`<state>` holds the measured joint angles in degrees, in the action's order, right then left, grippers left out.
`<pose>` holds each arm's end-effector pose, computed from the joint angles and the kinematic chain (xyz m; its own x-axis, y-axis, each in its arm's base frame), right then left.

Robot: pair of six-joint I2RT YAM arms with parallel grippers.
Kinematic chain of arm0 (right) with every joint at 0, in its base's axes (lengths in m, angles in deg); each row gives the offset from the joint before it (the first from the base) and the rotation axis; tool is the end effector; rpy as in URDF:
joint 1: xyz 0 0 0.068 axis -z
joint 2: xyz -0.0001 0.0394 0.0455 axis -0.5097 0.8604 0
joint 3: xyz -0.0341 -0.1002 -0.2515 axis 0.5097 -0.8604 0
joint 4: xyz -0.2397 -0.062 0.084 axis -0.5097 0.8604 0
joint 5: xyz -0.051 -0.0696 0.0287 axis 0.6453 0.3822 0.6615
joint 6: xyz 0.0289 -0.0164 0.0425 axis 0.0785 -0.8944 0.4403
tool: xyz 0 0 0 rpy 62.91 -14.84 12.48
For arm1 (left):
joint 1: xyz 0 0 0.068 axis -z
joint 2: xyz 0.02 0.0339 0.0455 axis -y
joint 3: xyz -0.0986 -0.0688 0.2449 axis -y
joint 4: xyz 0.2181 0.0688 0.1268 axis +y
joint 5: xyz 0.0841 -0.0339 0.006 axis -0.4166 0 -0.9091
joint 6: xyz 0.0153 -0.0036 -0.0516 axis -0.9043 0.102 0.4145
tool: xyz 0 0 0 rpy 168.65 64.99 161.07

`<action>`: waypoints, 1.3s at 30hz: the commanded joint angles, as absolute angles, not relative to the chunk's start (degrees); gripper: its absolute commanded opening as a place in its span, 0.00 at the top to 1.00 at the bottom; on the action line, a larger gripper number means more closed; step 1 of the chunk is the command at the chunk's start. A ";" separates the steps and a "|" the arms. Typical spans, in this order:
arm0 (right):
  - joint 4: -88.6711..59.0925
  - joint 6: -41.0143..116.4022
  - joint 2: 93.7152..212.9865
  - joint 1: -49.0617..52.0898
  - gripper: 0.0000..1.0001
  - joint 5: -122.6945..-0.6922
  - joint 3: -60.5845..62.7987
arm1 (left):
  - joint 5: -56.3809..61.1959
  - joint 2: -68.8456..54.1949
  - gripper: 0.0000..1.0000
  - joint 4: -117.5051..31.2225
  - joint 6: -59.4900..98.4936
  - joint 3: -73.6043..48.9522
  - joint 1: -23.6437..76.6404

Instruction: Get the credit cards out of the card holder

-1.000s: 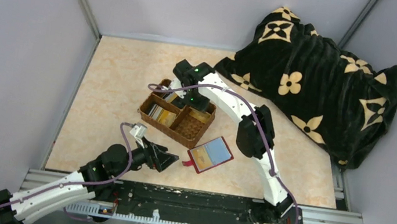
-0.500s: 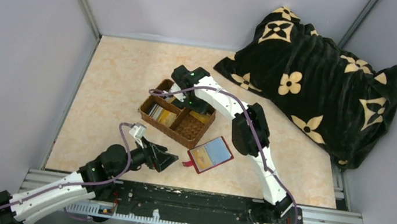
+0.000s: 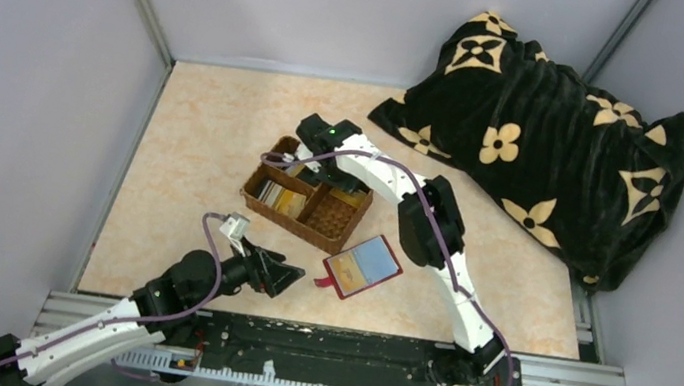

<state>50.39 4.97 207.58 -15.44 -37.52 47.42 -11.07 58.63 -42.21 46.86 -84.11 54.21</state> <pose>0.3404 0.3390 0.1946 -0.3272 -0.9438 -0.0474 -0.8853 0.3237 -0.3338 0.0725 -0.0949 0.1624 -0.5371 -0.3252 -0.7783 0.5370 0.5798 -0.6128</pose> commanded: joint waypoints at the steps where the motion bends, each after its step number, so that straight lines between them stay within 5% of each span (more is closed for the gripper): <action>1: 44.84 5.42 206.71 -14.68 0.97 -35.16 44.03 | -11.68 59.32 0.00 -41.42 46.77 -87.75 53.97; 2: 44.11 5.62 206.25 -14.71 0.85 -34.43 43.53 | -11.68 59.38 0.00 -41.39 46.81 -87.75 53.99; 3: 43.20 5.65 205.71 -14.75 0.62 -33.83 42.86 | -11.70 59.34 0.00 -41.52 46.85 -87.82 54.01; 4: 42.43 5.65 205.01 -14.64 0.56 -33.69 42.05 | -11.67 59.36 0.00 -41.54 46.86 -87.88 53.97; 9: 40.09 6.27 203.08 -14.47 0.67 -32.74 40.09 | -11.50 59.28 0.00 -42.20 47.08 -88.10 54.01; 15: 38.53 6.94 201.42 -14.49 0.57 -32.27 39.56 | -11.40 59.24 0.00 -42.41 47.03 -88.23 53.97; 39: 33.11 7.87 197.14 -14.72 0.57 -25.85 39.14 | -10.69 58.25 0.00 -44.60 46.86 -88.83 53.97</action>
<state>36.10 7.53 200.60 -14.61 -29.04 39.07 -11.18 58.43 -42.78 46.90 -84.11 54.21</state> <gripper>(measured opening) 0.425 0.997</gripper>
